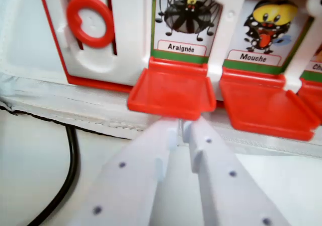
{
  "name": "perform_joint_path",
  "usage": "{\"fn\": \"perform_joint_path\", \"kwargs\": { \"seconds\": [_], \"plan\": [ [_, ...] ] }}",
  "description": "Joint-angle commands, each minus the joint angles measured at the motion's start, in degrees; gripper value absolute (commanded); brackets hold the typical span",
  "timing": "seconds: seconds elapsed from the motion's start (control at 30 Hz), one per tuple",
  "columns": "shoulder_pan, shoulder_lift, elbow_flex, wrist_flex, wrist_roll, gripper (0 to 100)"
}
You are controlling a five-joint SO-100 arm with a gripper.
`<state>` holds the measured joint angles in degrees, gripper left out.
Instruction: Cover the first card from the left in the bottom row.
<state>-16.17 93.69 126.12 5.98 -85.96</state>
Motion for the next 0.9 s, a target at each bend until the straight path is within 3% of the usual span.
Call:
{"fn": "perform_joint_path", "kwargs": {
  "seconds": [0.0,0.87],
  "plan": [
    [-0.3,-0.1,-7.6,-1.7,0.4,0],
    [0.4,-8.4,-19.6,-2.5,0.4,0]
  ]
}}
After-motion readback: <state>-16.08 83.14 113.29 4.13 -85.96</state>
